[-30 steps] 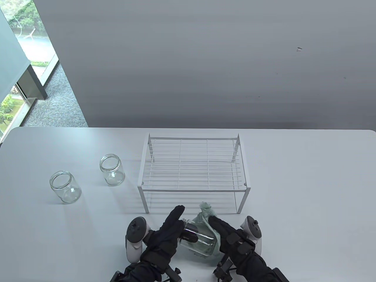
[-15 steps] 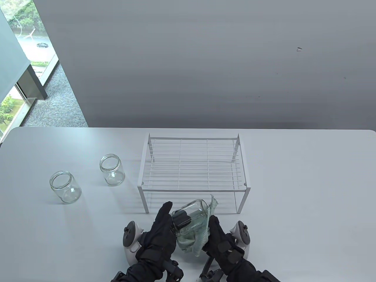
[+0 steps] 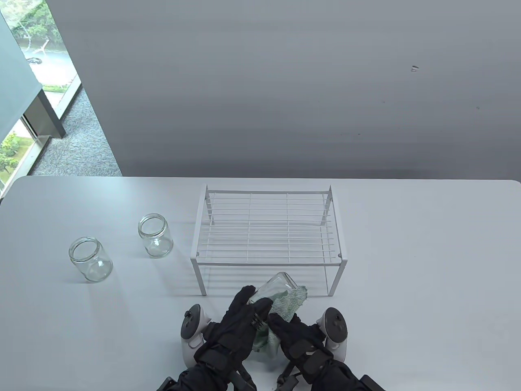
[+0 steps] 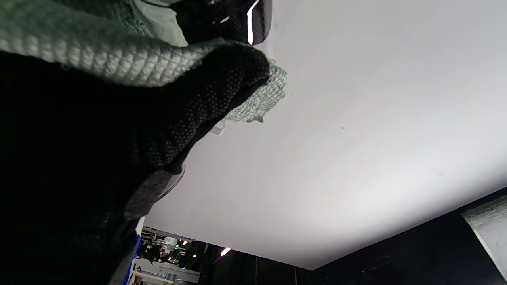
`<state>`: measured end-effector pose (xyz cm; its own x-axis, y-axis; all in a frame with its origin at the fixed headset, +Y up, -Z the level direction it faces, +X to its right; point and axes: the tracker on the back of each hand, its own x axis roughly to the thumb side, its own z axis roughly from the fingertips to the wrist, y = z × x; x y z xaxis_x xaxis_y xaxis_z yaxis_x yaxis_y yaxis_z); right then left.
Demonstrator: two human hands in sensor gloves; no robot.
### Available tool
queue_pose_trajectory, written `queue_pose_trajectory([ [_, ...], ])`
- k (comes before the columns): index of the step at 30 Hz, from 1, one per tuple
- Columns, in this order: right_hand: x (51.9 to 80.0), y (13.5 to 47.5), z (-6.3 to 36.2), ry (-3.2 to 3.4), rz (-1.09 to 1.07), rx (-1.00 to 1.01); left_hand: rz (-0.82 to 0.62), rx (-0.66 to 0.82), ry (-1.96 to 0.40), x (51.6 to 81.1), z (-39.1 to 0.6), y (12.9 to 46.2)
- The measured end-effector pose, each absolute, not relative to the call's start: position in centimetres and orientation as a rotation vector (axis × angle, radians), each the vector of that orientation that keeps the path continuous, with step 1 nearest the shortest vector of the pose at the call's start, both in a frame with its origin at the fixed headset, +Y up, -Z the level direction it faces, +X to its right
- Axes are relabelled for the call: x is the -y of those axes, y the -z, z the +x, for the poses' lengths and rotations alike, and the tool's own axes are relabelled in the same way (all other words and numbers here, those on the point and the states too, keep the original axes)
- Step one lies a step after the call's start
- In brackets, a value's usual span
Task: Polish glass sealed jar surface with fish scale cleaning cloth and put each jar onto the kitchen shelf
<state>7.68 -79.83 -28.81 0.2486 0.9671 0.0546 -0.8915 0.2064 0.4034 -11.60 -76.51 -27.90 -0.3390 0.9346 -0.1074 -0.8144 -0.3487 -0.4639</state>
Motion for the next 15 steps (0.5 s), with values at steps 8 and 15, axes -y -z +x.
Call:
queue_pose_trajectory([
  [8,79.3,28.9,9.1,-1.284,0.288,-0.024,-0.463,0.387,-1.835,76.6,-11.1,27.8],
  [15,78.1,29.2,10.0,-1.39,0.344,0.118,-0.406,0.388,-1.741,76.4,-11.4,27.9],
])
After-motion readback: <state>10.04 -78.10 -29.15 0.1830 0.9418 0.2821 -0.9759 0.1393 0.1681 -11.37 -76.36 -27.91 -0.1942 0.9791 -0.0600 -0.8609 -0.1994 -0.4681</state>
